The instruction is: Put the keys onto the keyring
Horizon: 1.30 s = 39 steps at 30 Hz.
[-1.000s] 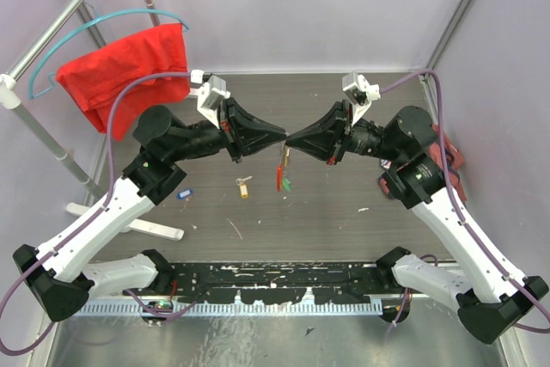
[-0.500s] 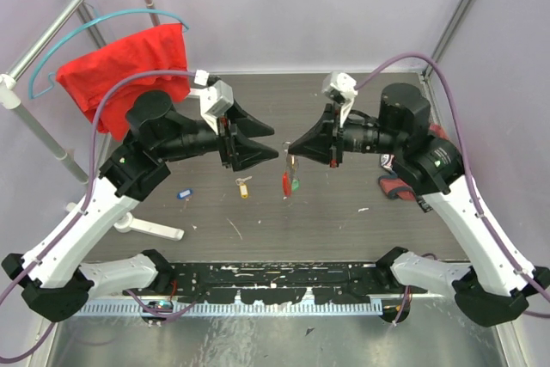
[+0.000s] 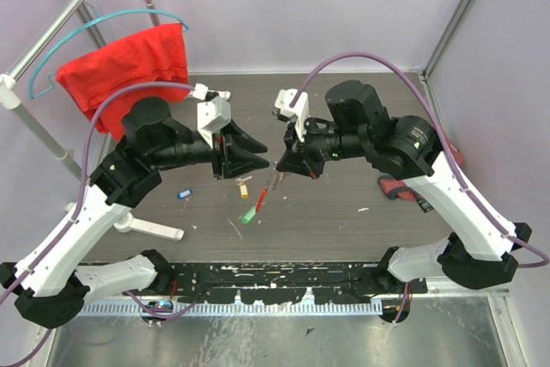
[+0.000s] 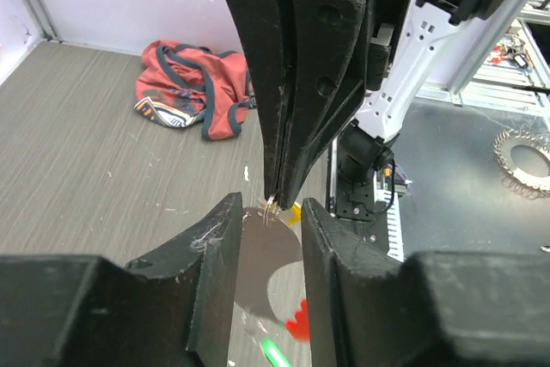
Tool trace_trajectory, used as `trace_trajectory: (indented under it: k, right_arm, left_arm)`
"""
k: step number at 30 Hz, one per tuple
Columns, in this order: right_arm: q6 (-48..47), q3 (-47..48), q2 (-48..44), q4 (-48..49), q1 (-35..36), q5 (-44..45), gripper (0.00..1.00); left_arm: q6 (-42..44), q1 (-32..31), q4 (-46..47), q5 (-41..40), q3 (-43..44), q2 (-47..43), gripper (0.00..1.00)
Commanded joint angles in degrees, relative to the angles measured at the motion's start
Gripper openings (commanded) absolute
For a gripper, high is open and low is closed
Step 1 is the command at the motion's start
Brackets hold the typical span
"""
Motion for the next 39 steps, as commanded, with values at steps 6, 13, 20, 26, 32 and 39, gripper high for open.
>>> trace_trajectory:
  k: [6,13,20,26,32,39]
  right_arm:
    - [-6.05,9.06,2.62,-7.1,3.85,3.8,0.01]
    - [-6.59,8.26,2.34,-6.81,4.78,3.29,0.01]
    - [-6.91,8.04,1.95,-5.84,4.83,3.67,0.01]
    - [-7.04,7.53,1.84,-5.61,4.8,3.54,0.01]
    - [-6.88,6.56,1.4,-4.22,4.82,3.51,0.01]
    - [-4.9,3.17,-1.96,1.16,4.81,6.48,0.22]
  left_arm:
    - [1.67,-0.16,-1.01,4.61,-1.17,-0.51,0.41]
    - [1.34,-0.18,-1.72,8.86,-0.22,2.12,0.36]
    - [2.05,-0.99,-3.42,9.12,0.7,4.14,0.36]
    - [2.38,-1.36,-3.59,8.9,0.87,4.62,0.24]
    - [2.68,-1.58,-3.89,8.95,1.44,5.14,0.06]
    - [2.05,-1.69,-2.95,6.23,0.58,4.14,0.0]
